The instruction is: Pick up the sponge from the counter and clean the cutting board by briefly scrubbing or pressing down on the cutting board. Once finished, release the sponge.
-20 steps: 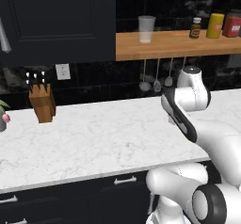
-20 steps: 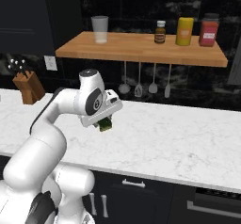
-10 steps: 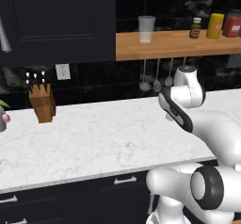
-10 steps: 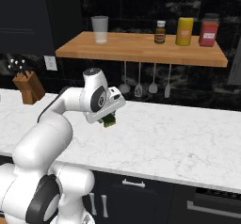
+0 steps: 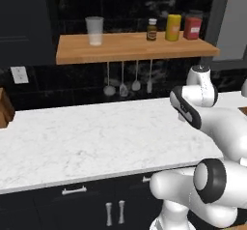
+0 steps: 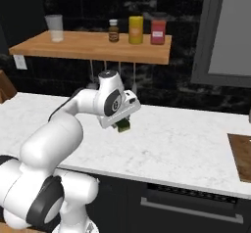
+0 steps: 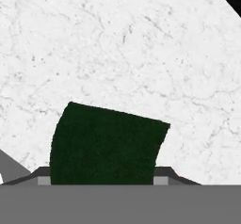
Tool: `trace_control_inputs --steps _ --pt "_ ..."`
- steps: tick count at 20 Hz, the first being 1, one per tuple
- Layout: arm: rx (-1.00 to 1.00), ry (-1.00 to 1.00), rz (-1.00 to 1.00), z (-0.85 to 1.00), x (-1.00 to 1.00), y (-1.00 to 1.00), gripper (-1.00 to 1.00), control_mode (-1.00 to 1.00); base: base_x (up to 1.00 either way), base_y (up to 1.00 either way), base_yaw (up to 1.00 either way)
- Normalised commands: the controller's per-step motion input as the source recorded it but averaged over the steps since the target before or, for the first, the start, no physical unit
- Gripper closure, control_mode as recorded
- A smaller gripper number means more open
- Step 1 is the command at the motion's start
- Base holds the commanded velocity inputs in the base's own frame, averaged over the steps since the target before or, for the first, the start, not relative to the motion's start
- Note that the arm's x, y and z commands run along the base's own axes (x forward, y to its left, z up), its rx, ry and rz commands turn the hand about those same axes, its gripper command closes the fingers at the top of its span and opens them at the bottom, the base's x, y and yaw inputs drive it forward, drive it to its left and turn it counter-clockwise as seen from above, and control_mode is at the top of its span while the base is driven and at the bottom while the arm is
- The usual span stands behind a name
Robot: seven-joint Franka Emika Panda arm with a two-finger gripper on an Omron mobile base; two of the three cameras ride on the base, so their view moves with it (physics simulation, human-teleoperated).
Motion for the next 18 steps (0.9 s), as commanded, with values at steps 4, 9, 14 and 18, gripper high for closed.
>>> trace_control_inputs --steps 4,9,14,18 --pt "0.00 0.00 0.00 0.00 0.00 0.00 1.00 1.00 -0.57 -1.00 0.06" --pt "0.00 0.00 0.00 0.00 0.00 0.00 1.00 1.00 -0.27 -1.00 0.07" --pt "0.00 0.00 0.00 0.00 0.00 0.00 1.00 1.00 0.00 -1.00 0.08" --pt "0.00 0.00 0.00 0.00 0.00 0.00 1.00 1.00 0.04 -0.97 0.06"
